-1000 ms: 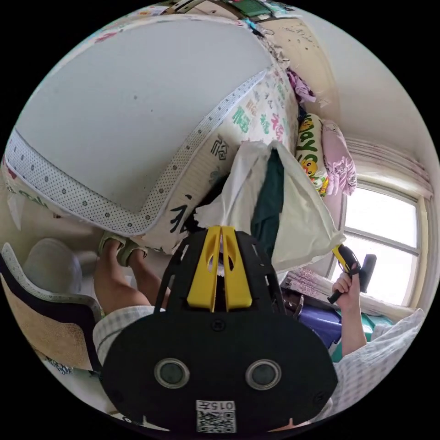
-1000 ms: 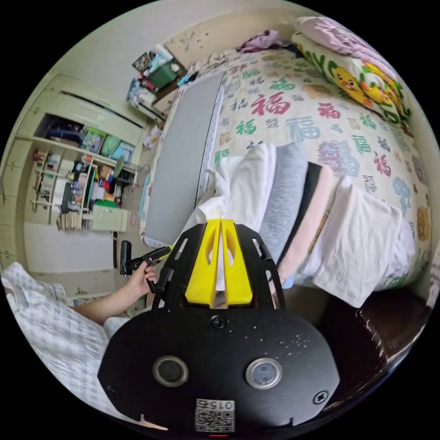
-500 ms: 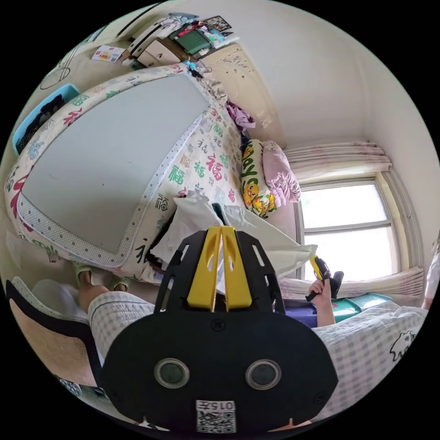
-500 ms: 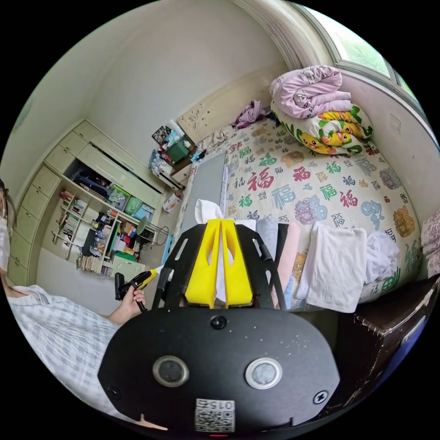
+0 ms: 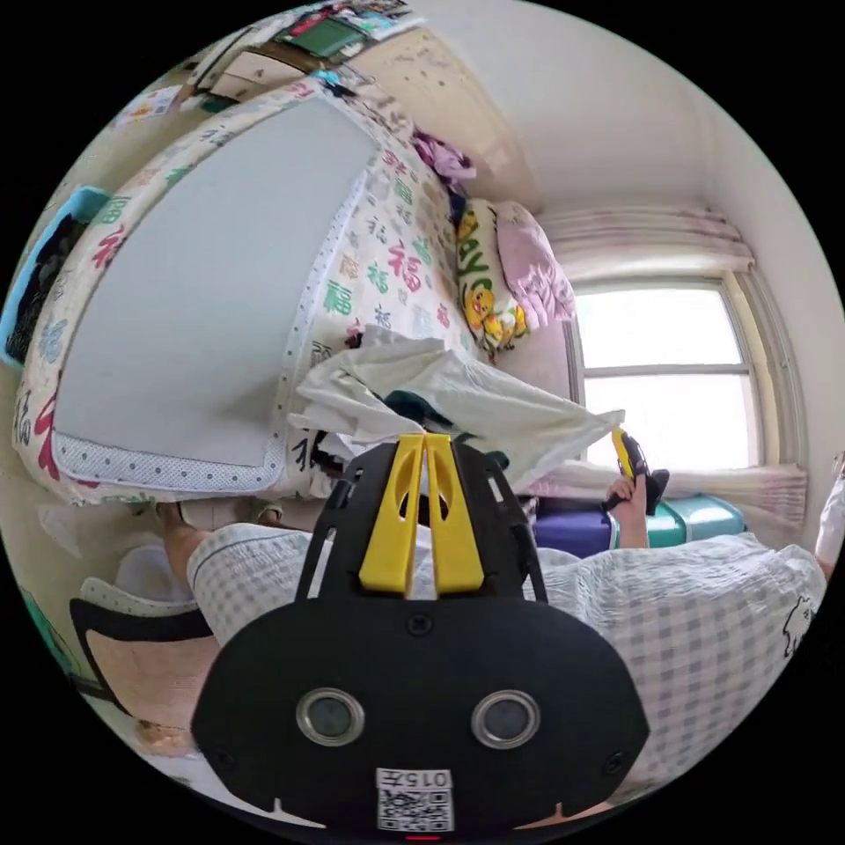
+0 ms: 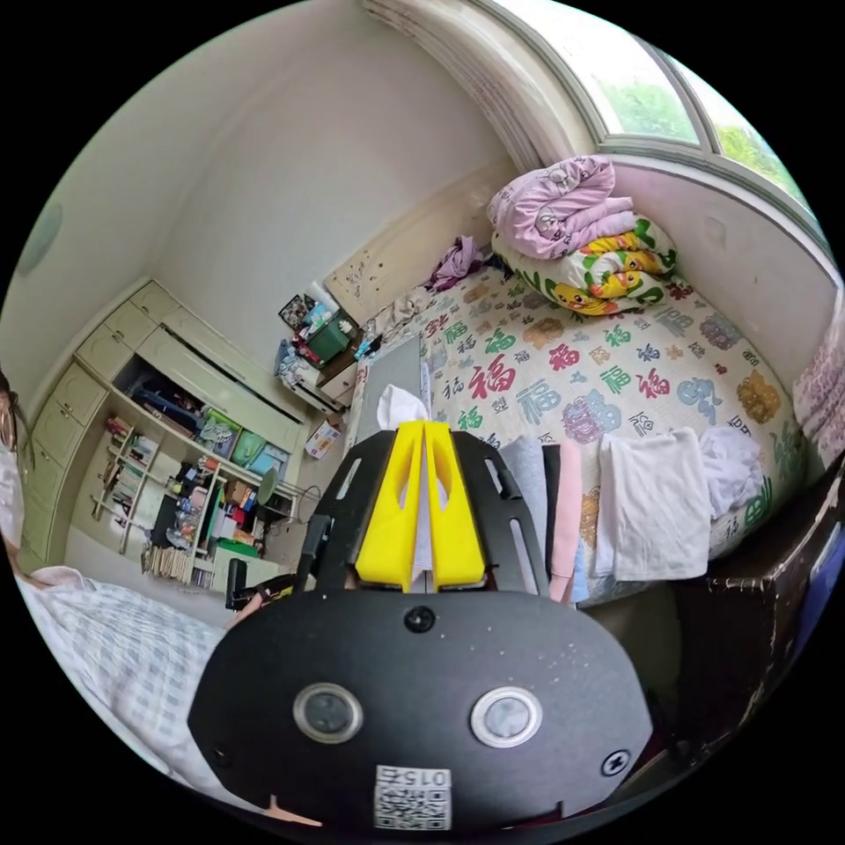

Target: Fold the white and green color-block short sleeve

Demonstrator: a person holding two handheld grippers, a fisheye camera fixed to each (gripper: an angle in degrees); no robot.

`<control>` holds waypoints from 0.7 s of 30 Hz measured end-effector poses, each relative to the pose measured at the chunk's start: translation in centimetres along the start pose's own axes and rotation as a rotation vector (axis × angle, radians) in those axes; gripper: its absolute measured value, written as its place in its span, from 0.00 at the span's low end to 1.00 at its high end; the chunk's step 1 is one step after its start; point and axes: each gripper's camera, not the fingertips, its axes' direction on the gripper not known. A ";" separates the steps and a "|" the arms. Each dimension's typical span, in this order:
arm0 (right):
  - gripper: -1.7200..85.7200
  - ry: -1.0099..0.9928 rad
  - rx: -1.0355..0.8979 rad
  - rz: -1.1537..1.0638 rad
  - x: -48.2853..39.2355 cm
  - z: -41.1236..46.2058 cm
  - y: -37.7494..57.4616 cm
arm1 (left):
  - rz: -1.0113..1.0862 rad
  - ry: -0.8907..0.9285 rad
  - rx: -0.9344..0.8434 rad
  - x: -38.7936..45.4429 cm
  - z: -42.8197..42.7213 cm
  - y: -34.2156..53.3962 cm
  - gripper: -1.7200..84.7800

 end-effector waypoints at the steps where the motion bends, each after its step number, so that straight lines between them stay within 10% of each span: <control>1: 0.01 0.009 0.016 0.003 -0.6 -0.5 0.4 | 0.038 0.009 -0.037 0.6 0.6 -0.6 0.01; 14: 0.01 0.043 0.479 -0.233 -14.3 -20.0 3.0 | 0.699 0.368 -0.249 21.1 10.1 -9.7 0.01; 21: 0.01 -0.007 0.387 -0.372 -19.2 -21.5 4.8 | 0.253 0.290 -0.304 10.2 13.9 -12.0 0.15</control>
